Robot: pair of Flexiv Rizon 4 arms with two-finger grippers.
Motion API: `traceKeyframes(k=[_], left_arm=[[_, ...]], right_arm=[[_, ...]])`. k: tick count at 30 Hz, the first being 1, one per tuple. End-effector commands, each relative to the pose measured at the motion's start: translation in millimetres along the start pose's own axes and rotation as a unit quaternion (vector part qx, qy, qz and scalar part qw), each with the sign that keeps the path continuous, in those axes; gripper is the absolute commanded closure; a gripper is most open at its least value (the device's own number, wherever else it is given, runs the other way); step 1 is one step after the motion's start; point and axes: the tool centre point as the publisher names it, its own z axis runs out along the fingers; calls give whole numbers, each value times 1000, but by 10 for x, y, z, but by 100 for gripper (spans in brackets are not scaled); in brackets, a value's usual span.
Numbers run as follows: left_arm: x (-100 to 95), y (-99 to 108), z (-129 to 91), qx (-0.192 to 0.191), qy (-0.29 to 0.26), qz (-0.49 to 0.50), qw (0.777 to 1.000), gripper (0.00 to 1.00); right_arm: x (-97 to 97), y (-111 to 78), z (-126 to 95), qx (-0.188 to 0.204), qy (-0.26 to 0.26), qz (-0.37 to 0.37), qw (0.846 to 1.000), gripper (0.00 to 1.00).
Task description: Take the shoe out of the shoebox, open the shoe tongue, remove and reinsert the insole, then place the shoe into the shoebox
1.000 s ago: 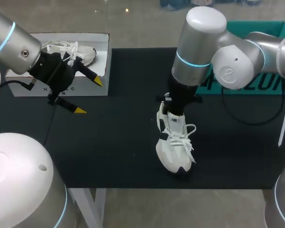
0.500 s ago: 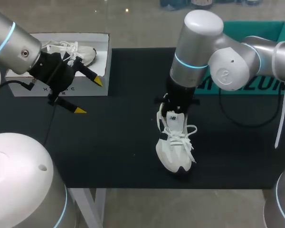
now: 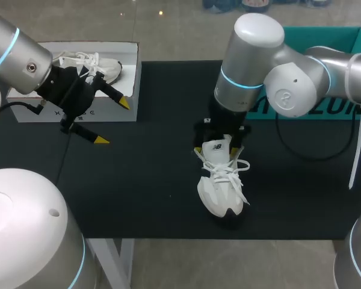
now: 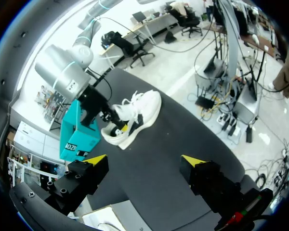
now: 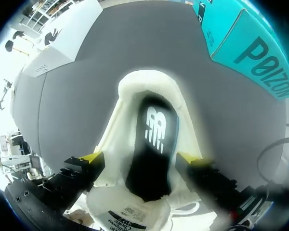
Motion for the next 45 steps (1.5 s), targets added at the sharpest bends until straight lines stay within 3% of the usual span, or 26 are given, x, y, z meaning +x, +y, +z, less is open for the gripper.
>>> traceKeyframes(k=[1, 11, 17, 22, 23, 24, 26, 34, 45], left_arm=[[4, -6, -4, -2, 1, 0, 1000, 0], [4, -6, -4, -2, 1, 0, 1000, 0], [4, -6, -4, -2, 1, 0, 1000, 0], [4, -6, -4, -2, 1, 0, 1000, 0], [4, -6, -4, -2, 1, 0, 1000, 0], [4, -6, -4, -2, 1, 0, 1000, 0], [4, -6, -4, -2, 1, 0, 1000, 0], [4, -6, -4, -2, 1, 0, 1000, 0], [4, -6, -4, -2, 1, 0, 1000, 0]], right_arm=[[27, -22, -101, -15, -4, -4, 1000, 0], [135, 0, -644, -70, -17, -25, 997, 0], [43, -229, -819, -74, -28, -21, 997, 0], [-78, -456, -784, -54, -28, -7, 998, 0], [-95, -489, -758, -50, -26, -5, 998, 18], [-112, -509, -730, -45, -26, -1, 999, 55], [-139, -538, -658, -36, -18, 1, 999, 100], [-134, -500, -414, -11, 0, 0, 1000, 100], [-106, -306, -219, 1, 1, -9, 1000, 100]])
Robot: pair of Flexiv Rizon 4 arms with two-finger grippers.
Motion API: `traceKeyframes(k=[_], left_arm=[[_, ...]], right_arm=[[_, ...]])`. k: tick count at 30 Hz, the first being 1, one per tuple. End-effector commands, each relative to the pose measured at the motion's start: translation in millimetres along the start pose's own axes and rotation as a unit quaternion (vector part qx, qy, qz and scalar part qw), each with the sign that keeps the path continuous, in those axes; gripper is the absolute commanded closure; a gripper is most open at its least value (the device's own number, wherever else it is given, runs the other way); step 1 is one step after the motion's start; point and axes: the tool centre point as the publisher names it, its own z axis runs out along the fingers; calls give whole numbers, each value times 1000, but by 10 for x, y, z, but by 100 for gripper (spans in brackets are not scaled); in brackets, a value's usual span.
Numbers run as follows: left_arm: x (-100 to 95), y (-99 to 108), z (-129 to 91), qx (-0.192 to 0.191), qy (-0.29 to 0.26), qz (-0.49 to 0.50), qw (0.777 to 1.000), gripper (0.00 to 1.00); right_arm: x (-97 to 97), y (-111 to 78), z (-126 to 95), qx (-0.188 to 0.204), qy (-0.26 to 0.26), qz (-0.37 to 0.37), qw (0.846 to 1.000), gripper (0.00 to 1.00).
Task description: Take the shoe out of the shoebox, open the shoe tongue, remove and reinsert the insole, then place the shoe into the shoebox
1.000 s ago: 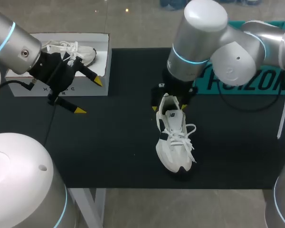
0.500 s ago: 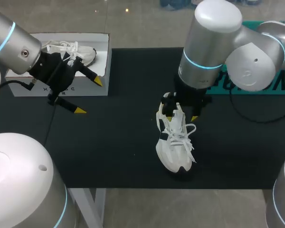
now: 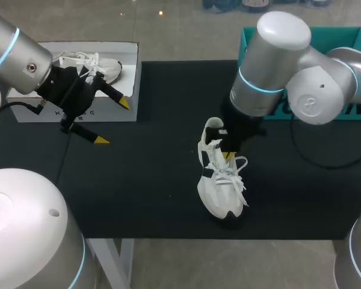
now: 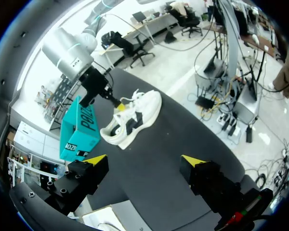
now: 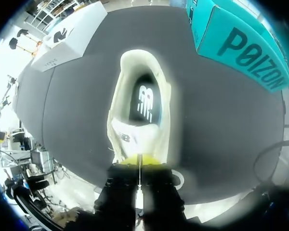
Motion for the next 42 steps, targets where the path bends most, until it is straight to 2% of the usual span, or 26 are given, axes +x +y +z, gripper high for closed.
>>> traceKeyframes(k=[1, 5, 9, 17, 22, 24, 27, 28, 29, 30, 31, 42], left_arm=[[3, -6, -4, -2, 1, 0, 1000, 0], [3, -6, -4, -2, 1, 0, 1000, 0], [3, -6, -4, -2, 1, 0, 1000, 0], [3, -6, -4, -2, 1, 0, 1000, 0], [3, -6, -4, -2, 1, 0, 1000, 0], [3, -6, -4, -2, 1, 0, 1000, 0], [3, -6, -4, -2, 1, 0, 1000, 0], [3, -6, -4, -2, 1, 0, 1000, 0], [3, -6, -4, -2, 1, 0, 1000, 0], [3, -6, -4, -2, 1, 0, 1000, 0], [3, -6, -4, -2, 1, 0, 1000, 0], [3, -6, -4, -2, 1, 0, 1000, 0]], right_arm=[[44, 80, 90, 9, -6, 0, 1000, 100], [26, 5, -18, 6, -15, -1, 1000, 100], [-43, 17, -95, 0, -23, 3, 1000, 100], [-123, 204, -204, -26, -26, -16, 999, 100], [-166, 388, -270, -55, -8, -88, 995, 100], [-189, 461, -300, -64, -25, -136, 988, 100], [-199, 499, -368, -52, -28, -224, 973, 100], [-185, 489, -375, -34, -40, -253, 966, 100], [-179, 482, -343, -10, -72, -285, 956, 89], [-181, 475, -339, -2, -62, -290, 955, 42], [-181, 475, -339, -2, -62, -290, 955, 0], [-181, 475, -339, -2, -62, -290, 955, 0]])
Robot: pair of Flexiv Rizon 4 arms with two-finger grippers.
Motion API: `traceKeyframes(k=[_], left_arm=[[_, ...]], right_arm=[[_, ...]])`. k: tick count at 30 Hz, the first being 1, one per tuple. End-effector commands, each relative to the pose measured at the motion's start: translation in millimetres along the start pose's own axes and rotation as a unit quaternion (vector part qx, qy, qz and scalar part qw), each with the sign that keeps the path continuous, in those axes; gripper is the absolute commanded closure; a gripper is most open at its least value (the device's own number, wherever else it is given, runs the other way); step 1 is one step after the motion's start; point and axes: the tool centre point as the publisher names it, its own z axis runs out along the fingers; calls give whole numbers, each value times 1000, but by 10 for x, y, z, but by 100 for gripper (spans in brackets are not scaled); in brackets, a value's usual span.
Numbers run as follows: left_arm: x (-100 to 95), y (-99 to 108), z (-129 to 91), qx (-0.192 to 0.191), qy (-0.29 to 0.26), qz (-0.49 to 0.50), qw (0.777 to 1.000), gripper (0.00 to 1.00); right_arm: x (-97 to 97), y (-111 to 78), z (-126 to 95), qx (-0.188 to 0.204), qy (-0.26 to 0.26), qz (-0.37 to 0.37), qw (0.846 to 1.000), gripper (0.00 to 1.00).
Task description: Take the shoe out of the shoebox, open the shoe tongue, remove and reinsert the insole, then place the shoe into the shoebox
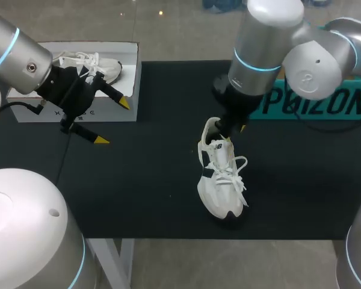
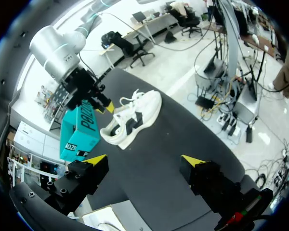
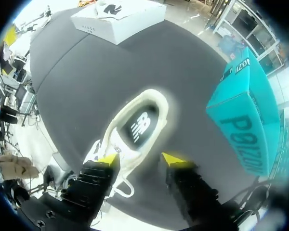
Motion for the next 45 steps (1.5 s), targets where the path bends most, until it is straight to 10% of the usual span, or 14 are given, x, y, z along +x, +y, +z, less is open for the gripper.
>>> traceKeyframes(k=[1, 12, 29, 45], left_arm=[[3, -6, -4, -2, 1, 0, 1000, 0], [3, -6, -4, -2, 1, 0, 1000, 0], [3, -6, -4, -2, 1, 0, 1000, 0], [3, -6, -4, -2, 1, 0, 1000, 0]], right_arm=[[10, 57, 24, 9, -1, 1, 1000, 0], [10, 57, 24, 9, -1, 1, 1000, 0], [-141, 111, 40, -37, 18, -348, 936, 0], [-166, 157, 59, -6, -31, -308, 951, 0]])
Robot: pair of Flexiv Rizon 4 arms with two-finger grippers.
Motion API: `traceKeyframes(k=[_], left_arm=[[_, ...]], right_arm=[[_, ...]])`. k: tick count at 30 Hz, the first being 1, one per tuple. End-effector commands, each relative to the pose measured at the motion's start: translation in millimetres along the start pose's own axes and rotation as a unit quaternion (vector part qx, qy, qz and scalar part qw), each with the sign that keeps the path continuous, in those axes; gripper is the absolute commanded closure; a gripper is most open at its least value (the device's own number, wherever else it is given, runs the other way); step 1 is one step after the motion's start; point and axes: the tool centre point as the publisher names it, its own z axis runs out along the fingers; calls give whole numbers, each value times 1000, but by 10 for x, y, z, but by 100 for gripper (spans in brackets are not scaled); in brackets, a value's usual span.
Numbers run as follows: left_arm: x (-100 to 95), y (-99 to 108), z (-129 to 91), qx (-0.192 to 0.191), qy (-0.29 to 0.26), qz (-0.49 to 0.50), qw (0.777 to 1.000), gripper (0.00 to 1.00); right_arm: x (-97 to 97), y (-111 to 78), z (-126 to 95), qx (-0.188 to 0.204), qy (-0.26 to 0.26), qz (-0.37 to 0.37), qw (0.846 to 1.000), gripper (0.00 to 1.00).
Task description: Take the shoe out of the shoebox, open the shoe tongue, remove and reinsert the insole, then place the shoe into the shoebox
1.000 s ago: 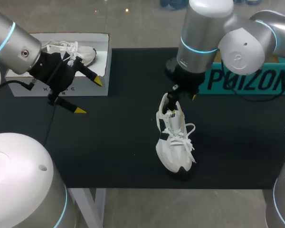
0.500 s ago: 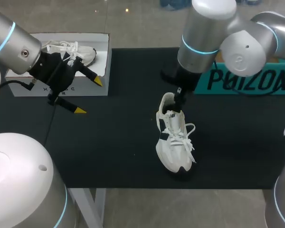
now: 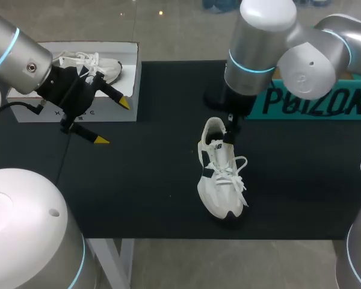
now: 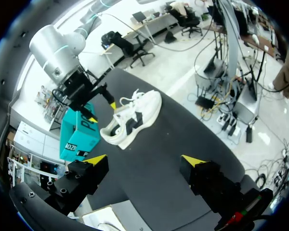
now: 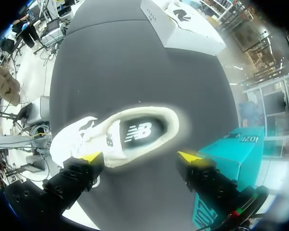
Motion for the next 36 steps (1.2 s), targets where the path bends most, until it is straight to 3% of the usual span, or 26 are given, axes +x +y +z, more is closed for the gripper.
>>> traceKeyframes(k=[1, 5, 8, 20, 28, 36], left_arm=[[3, -6, -4, -2, 1, 0, 1000, 0], [3, -6, -4, -2, 1, 0, 1000, 0], [3, -6, -4, -2, 1, 0, 1000, 0], [3, -6, -4, -2, 1, 0, 1000, 0], [3, -6, -4, -2, 1, 0, 1000, 0], [3, -6, -4, -2, 1, 0, 1000, 0]], right_arm=[[-11, 31, 24, -22, 18, -17, 999, 0], [-57, 91, 29, -93, 87, -69, 989, 0], [-84, 138, 35, -98, 103, -92, 985, 0], [-355, 278, 116, -69, 90, -107, 988, 0], [-393, 379, 251, -68, 83, -104, 989, 0], [-437, 364, 418, -71, 90, -97, 989, 0]])
